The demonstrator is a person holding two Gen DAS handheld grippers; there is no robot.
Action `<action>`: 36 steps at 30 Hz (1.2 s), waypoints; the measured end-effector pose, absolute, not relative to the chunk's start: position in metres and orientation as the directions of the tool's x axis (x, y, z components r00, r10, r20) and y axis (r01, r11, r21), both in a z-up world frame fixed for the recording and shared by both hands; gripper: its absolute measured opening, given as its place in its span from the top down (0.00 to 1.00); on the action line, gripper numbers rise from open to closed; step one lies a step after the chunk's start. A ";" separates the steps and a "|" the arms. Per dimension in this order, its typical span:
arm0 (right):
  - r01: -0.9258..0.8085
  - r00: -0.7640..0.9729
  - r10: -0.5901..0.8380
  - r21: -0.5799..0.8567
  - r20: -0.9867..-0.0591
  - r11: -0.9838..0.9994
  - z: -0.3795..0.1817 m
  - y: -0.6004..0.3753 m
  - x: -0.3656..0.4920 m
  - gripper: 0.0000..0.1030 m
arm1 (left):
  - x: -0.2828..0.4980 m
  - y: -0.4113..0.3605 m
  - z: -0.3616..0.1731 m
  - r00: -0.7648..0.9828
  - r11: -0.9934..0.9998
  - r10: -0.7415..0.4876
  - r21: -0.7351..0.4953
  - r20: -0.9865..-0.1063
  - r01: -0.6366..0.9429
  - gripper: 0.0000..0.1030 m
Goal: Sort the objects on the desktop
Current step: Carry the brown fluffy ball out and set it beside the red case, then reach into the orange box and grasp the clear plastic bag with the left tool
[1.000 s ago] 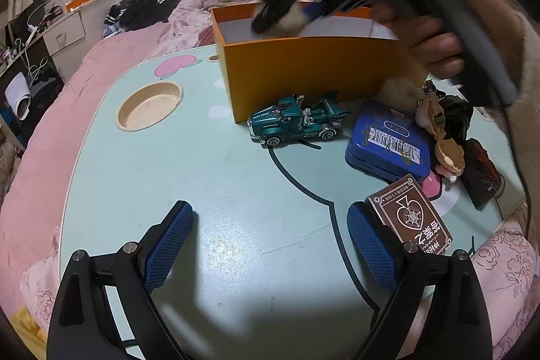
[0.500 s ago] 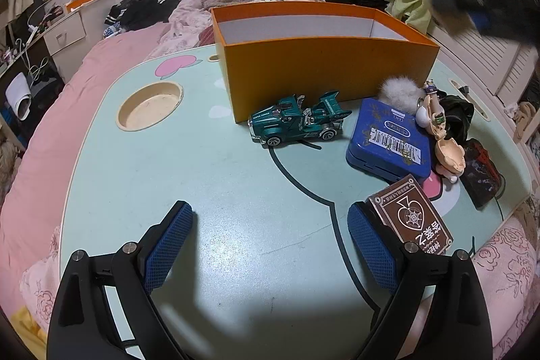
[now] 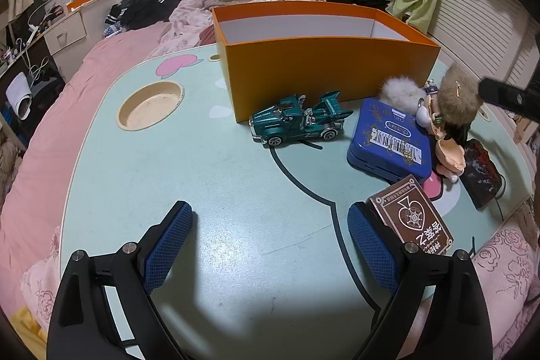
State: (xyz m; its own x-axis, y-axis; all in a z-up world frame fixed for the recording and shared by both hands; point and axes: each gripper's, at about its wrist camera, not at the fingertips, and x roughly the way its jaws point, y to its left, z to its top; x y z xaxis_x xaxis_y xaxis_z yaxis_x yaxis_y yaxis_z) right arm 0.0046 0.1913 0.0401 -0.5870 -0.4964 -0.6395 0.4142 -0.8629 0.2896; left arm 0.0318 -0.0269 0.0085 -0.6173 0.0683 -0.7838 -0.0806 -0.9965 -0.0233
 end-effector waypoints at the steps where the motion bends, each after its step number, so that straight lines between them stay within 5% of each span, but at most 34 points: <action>1: 0.402 -0.598 -0.474 0.271 -0.646 -0.875 0.038 0.196 0.009 0.23 | 0.032 -0.027 0.009 -0.617 -0.996 0.068 -0.023 -0.784 -0.080 0.10; 9: 0.304 -0.618 -0.303 0.135 -0.726 -0.943 0.005 0.215 0.027 0.20 | 0.032 -0.028 0.008 -0.616 -0.997 0.065 -0.022 -0.785 -0.077 0.09; 13: 0.270 -0.677 -0.172 -0.024 -0.716 -0.962 -0.014 0.209 0.032 0.07 | 0.031 -0.028 0.007 -0.614 -0.997 0.062 -0.018 -0.787 -0.078 0.09; 18: 0.247 -0.684 -0.164 -0.014 -0.711 -0.969 -0.024 0.211 0.030 0.02 | 0.029 -0.029 0.004 -0.602 -0.998 0.053 -0.017 -0.797 -0.066 0.00; 36: 0.243 -0.686 -0.160 -0.016 -0.710 -0.970 -0.018 0.211 0.030 0.01 | 0.031 -0.027 0.007 -0.598 -0.998 0.045 -0.014 -0.801 -0.057 0.00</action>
State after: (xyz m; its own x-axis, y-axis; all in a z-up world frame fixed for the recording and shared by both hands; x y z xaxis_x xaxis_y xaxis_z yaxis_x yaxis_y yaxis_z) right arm 0.0303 0.2113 -0.0182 -0.6855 -0.1599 -0.7103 0.2426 -0.9700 -0.0158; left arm 0.0306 -0.0272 0.0070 -0.5975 0.0452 -0.8006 -0.0572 -0.9983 -0.0137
